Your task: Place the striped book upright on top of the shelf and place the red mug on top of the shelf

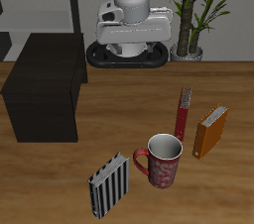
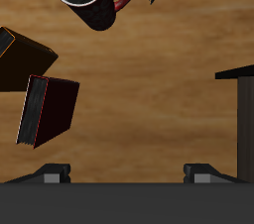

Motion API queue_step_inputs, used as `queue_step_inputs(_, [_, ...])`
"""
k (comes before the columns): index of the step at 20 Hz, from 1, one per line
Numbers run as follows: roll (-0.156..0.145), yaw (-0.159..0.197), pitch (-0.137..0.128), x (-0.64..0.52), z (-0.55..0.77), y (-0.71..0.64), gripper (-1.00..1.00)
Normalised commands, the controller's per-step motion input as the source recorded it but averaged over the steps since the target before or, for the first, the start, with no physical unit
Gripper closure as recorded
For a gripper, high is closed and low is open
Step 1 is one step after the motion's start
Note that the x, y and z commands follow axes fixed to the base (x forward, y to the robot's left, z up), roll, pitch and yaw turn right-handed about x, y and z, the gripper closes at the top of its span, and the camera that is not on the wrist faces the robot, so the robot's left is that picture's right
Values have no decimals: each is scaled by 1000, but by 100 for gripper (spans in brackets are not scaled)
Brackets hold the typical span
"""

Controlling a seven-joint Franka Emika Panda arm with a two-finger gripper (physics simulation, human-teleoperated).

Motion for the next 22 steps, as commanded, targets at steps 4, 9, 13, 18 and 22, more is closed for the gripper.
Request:
queue_step_inputs(4, [-4,-19,26,52,14,-88,-100])
queue_step_inputs(9, [-50,11,-12,113,75,-147,-100])
queue_step_inputs(13, [-6,18,-14,134,64,-66,-100])
queue_step_inputs(18, [-67,60,-33,233,146,-96,-100])
queue_step_inputs(22, [-31,-6,-21,181,185,-55,-100])
